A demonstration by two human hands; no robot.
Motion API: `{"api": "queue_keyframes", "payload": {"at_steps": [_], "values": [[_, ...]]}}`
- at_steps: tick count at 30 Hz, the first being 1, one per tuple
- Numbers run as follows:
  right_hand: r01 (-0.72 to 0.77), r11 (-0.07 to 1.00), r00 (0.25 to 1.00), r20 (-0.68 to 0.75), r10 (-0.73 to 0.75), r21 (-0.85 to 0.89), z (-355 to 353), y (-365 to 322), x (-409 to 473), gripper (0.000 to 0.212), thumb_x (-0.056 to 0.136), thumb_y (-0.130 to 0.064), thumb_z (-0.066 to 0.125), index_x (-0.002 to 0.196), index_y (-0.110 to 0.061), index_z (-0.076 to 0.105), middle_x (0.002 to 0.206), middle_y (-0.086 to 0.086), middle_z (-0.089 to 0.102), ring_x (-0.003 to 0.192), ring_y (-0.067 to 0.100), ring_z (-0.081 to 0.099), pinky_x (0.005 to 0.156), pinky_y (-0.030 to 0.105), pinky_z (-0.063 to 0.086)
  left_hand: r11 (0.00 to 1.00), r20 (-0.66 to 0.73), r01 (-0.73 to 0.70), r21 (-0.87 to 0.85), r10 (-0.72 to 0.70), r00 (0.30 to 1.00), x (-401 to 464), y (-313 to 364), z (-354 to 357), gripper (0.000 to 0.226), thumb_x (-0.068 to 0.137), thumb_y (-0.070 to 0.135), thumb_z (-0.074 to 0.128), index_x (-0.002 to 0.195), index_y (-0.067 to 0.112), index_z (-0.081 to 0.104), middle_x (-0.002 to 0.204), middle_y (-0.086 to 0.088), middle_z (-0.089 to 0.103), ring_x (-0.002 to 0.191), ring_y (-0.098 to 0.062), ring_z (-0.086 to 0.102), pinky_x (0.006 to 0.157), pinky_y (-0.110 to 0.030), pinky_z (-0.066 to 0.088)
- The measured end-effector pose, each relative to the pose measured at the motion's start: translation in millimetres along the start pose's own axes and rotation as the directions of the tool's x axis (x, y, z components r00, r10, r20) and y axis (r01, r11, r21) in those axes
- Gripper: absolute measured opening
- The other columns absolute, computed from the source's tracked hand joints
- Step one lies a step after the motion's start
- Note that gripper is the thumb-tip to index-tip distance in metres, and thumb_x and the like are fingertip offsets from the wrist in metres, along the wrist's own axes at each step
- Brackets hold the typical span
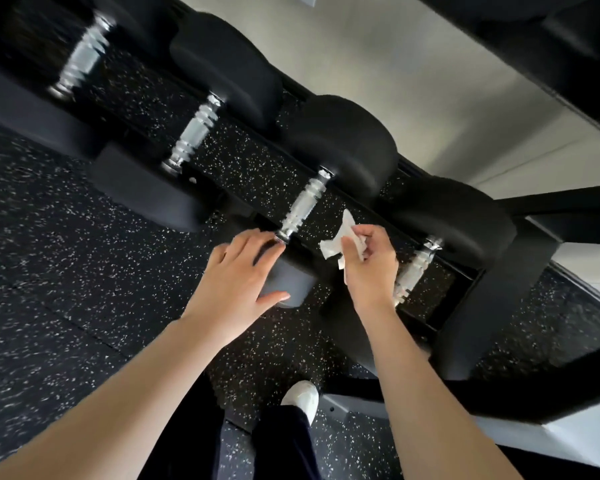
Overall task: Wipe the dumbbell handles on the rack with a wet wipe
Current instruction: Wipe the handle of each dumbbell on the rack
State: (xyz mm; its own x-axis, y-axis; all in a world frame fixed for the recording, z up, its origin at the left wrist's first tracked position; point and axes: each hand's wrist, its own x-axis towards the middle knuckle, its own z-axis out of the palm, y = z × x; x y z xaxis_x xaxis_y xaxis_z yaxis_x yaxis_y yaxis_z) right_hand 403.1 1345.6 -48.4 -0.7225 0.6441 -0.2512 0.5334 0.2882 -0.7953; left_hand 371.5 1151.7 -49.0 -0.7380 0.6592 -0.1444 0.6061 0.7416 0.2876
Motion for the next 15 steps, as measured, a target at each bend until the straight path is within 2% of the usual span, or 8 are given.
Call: {"api": "queue_keyframes", "payload": {"at_steps": [2, 6, 9, 12, 15], "values": [[-0.012, 1.000, 0.998, -0.054, 0.012, 0.001, 18.2, -7.1, 10.5, 0.012, 0.087, -0.013, 0.061, 0.098, -0.019, 0.059, 0.077, -0.012, 0.056, 0.069, 0.004, 0.053, 0.059, 0.005, 0.037, 1.000, 0.001, 0.001, -0.010, -0.001, 1.000, 3.5, -18.6, -1.1, 0.070, 0.074, 0.052, 0.059, 0.130, 0.012, 0.054, 0.130, -0.009, 0.053, 0.122, -0.031, 0.048, 0.088, -0.050, 0.047], [-0.037, 0.999, 0.984, -0.173, 0.042, 0.033, 52.1, -22.3, 31.2, 0.013, 0.087, -0.012, 0.062, 0.098, -0.017, 0.066, 0.092, -0.011, 0.062, 0.077, 0.000, 0.054, 0.069, 0.007, 0.039, 0.997, 0.026, -0.060, -0.040, 0.061, 0.998, 9.2, -45.2, 0.8, 0.072, 0.075, 0.055, 0.058, 0.134, 0.015, 0.050, 0.132, -0.006, 0.051, 0.122, -0.030, 0.047, 0.088, -0.048, 0.047], [-0.057, 0.997, 0.955, -0.288, 0.072, 0.059, 74.8, -30.6, 46.1, 0.014, 0.086, -0.013, 0.064, 0.098, -0.017, 0.069, 0.102, -0.002, 0.062, 0.083, 0.009, 0.053, 0.073, 0.014, 0.043, 0.992, 0.022, -0.091, -0.087, 0.094, 0.995, 12.4, -52.7, 3.4, 0.071, 0.074, 0.056, 0.058, 0.132, 0.017, 0.050, 0.131, -0.005, 0.051, 0.122, -0.028, 0.046, 0.088, -0.047, 0.047], [-0.124, 0.978, 0.890, -0.417, 0.184, 0.168, 93.0, -39.1, 60.4, 0.011, 0.083, -0.011, 0.067, 0.092, -0.016, 0.070, 0.101, 0.002, 0.056, 0.083, 0.014, 0.053, 0.066, 0.007, 0.041, 0.984, 0.000, -0.098, -0.147, 0.099, 0.995, 13.4, -55.6, 6.0, 0.070, 0.073, 0.056, 0.059, 0.131, 0.018, 0.051, 0.130, -0.004, 0.051, 0.121, -0.028, 0.045, 0.086, -0.048, 0.049], [-0.171, 0.955, 0.847, -0.458, 0.269, 0.244, 102.2, -45.8, 73.0, 0.007, 0.082, -0.008, 0.068, 0.085, -0.014, 0.066, 0.109, 0.009, 0.060, 0.091, 0.017, 0.055, 0.063, -0.002, 0.037, 0.975, -0.007, -0.099, -0.199, 0.100, 0.995, 12.5, -58.1, 9.0, 0.069, 0.075, 0.056, 0.058, 0.133, 0.019, 0.049, 0.133, -0.003, 0.048, 0.125, -0.027, 0.041, 0.090, -0.046, 0.047]]}}
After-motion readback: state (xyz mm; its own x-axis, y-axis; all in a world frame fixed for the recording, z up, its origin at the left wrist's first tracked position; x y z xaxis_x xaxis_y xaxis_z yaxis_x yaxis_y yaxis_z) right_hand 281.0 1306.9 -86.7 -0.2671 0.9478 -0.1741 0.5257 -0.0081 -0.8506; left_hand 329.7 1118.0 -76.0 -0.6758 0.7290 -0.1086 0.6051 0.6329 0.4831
